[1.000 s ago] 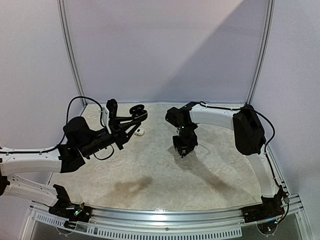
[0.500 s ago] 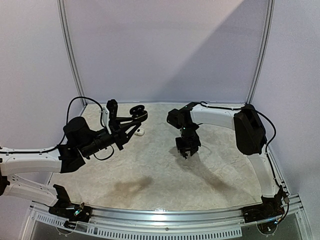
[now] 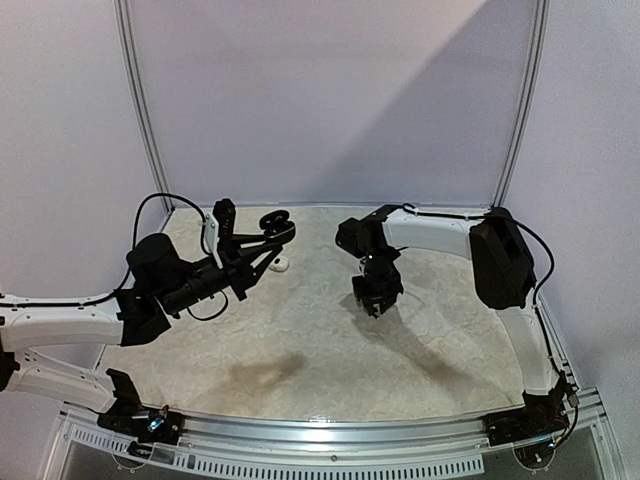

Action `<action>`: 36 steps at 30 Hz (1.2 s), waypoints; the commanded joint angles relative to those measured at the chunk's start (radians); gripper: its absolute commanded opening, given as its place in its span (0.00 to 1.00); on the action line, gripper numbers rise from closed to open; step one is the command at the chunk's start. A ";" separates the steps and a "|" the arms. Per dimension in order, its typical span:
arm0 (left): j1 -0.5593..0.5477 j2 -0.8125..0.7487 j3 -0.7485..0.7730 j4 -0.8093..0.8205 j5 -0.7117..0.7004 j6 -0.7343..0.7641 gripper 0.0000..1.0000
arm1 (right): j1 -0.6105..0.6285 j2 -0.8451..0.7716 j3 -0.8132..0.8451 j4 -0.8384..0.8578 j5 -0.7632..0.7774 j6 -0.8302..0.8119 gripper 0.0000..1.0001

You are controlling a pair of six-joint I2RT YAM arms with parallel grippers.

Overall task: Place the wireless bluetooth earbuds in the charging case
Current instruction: Pick up the left earbud from the center of the board.

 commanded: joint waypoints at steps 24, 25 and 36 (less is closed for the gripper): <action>0.012 -0.014 -0.010 -0.005 0.018 -0.001 0.00 | -0.041 -0.001 -0.079 0.172 -0.084 0.006 0.18; 0.013 -0.014 -0.010 -0.004 0.018 -0.002 0.00 | -0.041 -0.002 -0.079 0.173 -0.084 0.005 0.16; 0.015 -0.019 -0.010 -0.004 0.014 0.006 0.00 | -0.036 -0.080 -0.061 0.216 -0.044 -0.049 0.07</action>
